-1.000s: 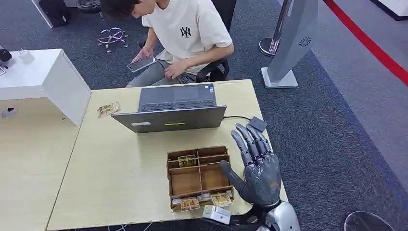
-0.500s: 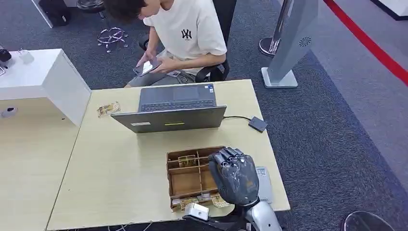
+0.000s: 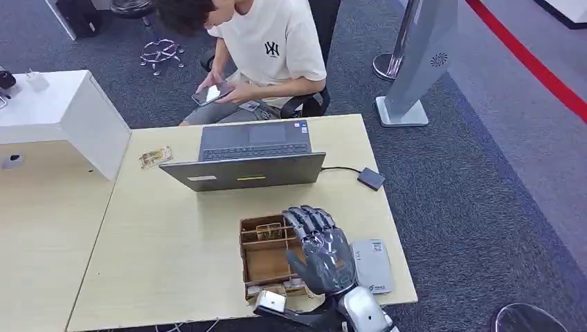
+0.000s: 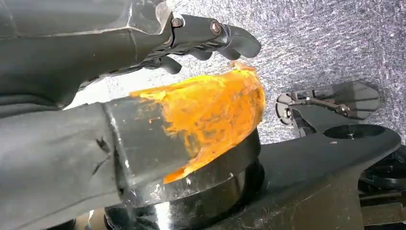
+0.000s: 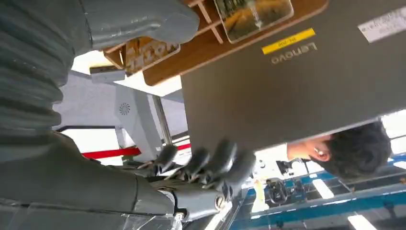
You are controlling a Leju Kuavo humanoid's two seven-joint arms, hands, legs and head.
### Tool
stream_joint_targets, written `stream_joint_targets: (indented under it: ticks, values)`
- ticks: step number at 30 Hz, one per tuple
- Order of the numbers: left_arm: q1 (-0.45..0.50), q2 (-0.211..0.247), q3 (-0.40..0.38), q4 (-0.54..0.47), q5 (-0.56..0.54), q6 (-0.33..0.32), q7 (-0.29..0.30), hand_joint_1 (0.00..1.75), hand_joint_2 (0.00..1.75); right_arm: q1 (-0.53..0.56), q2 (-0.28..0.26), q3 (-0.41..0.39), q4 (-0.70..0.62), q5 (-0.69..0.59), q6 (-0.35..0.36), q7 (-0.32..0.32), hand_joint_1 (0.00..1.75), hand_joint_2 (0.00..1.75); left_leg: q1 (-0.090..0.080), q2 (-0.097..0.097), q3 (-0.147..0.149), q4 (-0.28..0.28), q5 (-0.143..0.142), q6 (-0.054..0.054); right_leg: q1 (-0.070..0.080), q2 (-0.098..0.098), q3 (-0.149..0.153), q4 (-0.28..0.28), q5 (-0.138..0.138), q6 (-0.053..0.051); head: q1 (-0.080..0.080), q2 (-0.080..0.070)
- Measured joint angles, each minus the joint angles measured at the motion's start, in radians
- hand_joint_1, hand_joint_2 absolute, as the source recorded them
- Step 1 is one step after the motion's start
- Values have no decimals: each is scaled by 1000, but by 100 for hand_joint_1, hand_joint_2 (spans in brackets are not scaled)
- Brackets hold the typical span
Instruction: Pass the card to the sensor for recognition and then transmit it.
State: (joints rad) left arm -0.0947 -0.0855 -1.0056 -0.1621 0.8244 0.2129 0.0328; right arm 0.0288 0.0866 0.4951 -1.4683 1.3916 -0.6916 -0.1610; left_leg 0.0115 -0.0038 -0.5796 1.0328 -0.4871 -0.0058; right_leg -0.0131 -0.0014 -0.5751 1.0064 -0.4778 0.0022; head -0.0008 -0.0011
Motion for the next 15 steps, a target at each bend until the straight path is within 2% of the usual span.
stream_joint_targets:
  ticks: [3,5,10,11,13,15]
  values:
    - [0,0,0,0,0,0,0,0,0,-8,-16,8,9,-2,0,15,59,175,0,0,0,0,0,0,0,0,0,0,0,0,0,0]
    - [0,0,0,0,0,0,0,0,0,-11,-22,9,13,-4,0,18,52,175,0,0,0,0,0,0,0,0,0,0,0,0,0,0]
    - [0,1,0,0,2,0,0,0,0,-15,-36,9,21,-6,0,32,56,175,0,0,0,0,0,0,0,0,0,0,0,0,0,0]
    - [0,1,0,0,3,0,0,0,0,-17,-39,9,23,-10,0,33,59,175,0,0,0,0,0,0,0,0,0,0,0,0,0,0]
    - [0,2,0,1,3,0,0,0,0,-19,-46,9,24,-14,0,34,79,175,0,0,0,0,0,0,0,0,0,0,0,0,0,0]
    - [0,2,0,1,5,0,0,0,0,-20,-51,9,26,-15,0,35,70,175,0,0,0,0,0,0,0,0,0,0,0,0,0,0]
